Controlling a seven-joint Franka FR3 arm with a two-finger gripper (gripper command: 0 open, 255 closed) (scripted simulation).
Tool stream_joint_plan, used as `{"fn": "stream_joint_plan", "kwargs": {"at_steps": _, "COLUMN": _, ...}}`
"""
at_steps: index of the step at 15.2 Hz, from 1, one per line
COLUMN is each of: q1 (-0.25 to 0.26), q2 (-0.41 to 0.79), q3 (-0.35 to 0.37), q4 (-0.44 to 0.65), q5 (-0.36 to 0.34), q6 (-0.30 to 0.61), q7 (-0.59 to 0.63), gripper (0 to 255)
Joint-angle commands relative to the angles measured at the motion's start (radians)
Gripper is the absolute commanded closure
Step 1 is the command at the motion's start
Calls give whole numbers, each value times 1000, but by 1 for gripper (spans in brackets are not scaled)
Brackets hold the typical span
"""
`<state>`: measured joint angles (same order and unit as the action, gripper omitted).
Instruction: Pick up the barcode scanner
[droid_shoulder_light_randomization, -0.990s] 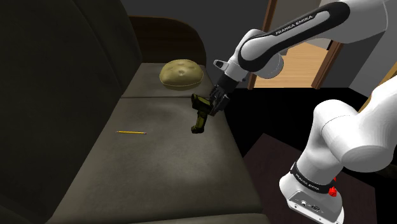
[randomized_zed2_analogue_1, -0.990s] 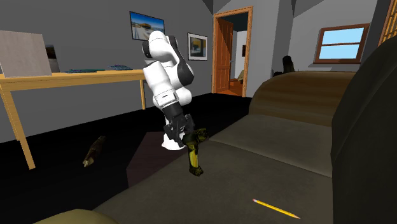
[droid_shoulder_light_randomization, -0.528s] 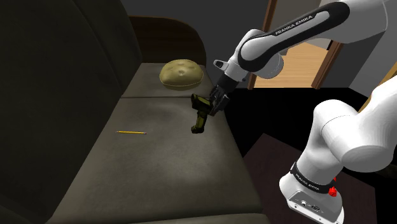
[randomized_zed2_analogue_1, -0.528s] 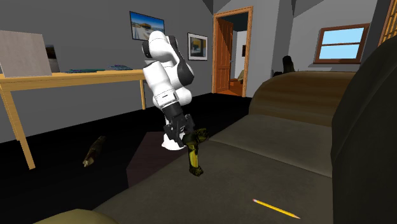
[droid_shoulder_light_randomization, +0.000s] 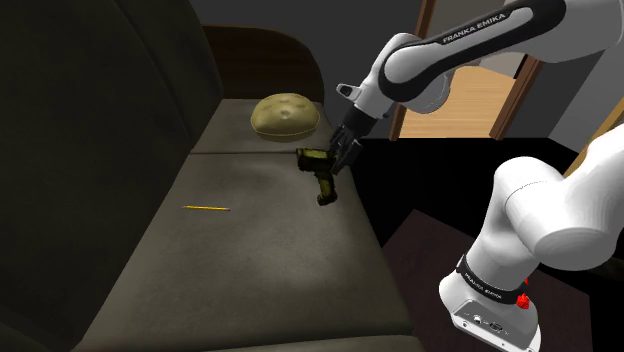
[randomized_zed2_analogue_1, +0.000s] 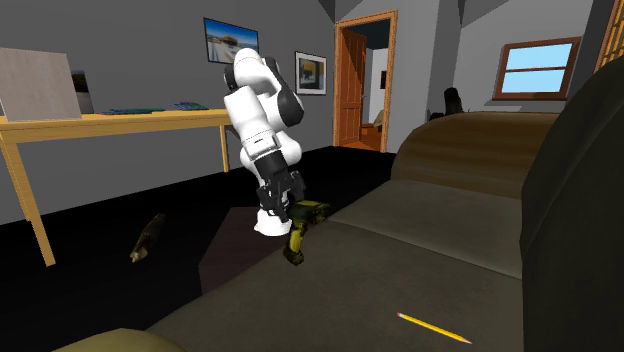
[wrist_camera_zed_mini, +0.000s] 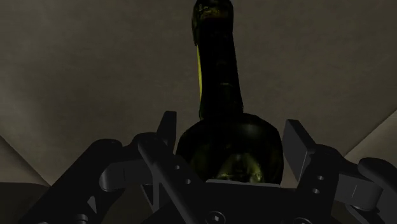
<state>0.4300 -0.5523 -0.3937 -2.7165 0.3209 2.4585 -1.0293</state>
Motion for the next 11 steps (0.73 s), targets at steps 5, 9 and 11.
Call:
{"fn": "stream_joint_plan", "kwargs": {"at_steps": 5, "q1": -27, "q2": -44, "q3": 28, "q4": 47, "q5": -33, "q6": -88, "q7": 50, "gripper": 255}}
{"fn": "stream_joint_plan", "kwargs": {"at_steps": 9, "q1": -38, "q2": -66, "q3": 43, "q4": 84, "q5": -49, "q6": -144, "q7": 78, "gripper": 255}}
{"fn": "stream_joint_plan", "kwargs": {"at_steps": 11, "q1": -38, "q2": -67, "q3": 43, "q4": 86, "q5": -50, "q6": -146, "q7": 79, "gripper": 255}}
